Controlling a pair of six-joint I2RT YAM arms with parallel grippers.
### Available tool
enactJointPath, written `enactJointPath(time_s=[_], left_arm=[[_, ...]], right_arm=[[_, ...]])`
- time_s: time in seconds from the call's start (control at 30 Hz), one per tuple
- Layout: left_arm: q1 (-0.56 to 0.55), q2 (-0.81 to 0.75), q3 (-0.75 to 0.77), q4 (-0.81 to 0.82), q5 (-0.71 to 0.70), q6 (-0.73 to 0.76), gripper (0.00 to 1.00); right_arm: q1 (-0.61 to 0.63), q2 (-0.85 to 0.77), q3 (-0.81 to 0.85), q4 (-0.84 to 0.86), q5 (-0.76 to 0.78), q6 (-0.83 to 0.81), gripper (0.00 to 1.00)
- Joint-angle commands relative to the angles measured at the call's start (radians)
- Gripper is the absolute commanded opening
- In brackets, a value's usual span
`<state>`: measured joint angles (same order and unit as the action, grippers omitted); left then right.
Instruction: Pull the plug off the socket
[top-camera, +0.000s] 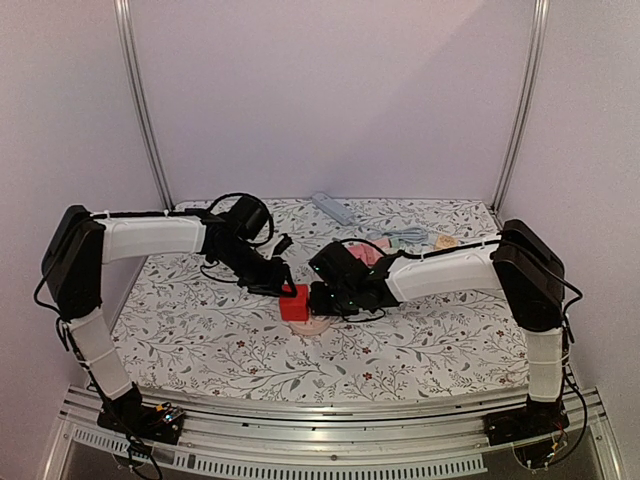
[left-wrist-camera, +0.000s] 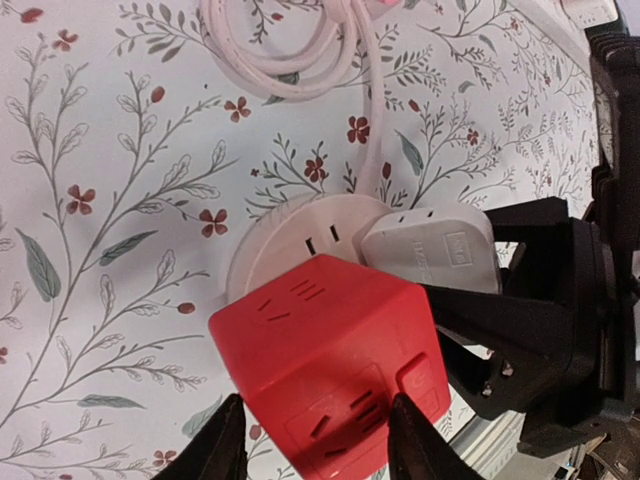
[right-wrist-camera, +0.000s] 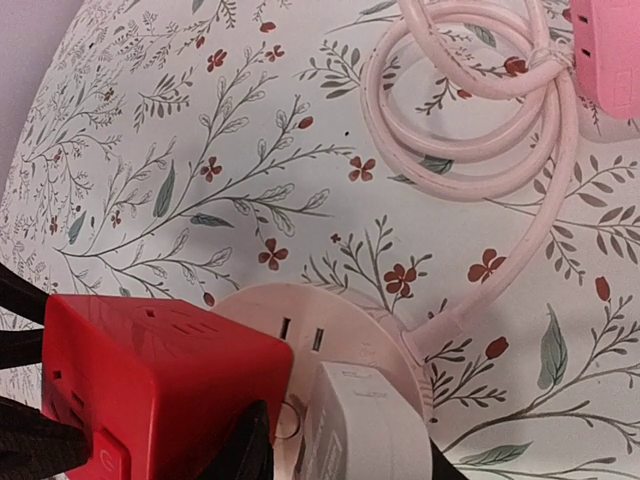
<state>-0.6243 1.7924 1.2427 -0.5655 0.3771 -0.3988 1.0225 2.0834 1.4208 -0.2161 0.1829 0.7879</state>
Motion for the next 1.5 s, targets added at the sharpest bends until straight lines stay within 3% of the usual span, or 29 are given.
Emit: enactJointPath(time_s=[0.0, 0.33, 0.67, 1.0, 1.47], left_arm=[[0.008, 0.041, 0.006, -0.025, -0.012, 0.002, 0.46], [0.008, 0.046, 0.019, -0.042, -0.021, 0.009, 0.46], [0.003, 0.055, 0.020, -0.034, 0.019, 0.006, 0.46], [-0.016, 0.071, 0.018, -0.028, 0.057, -0.003, 0.47], [-0.028, 0.098, 0.023, -0.028, 0.047, -0.009, 0.44]], right_arm=[[0.010, 0.046, 0.017, -0.019, -0.005, -0.008, 0.35], [0.011, 0.026, 0.007, -0.024, 0.034, -0.021, 0.15], [0.008, -0.008, -0.005, -0.038, 0.037, -0.129, 0.04], [-0.007, -0.029, -0.019, -0.023, 0.010, -0.211, 0.04], [-0.091, -0.046, -0.103, 0.086, -0.135, -0.031, 0.04]])
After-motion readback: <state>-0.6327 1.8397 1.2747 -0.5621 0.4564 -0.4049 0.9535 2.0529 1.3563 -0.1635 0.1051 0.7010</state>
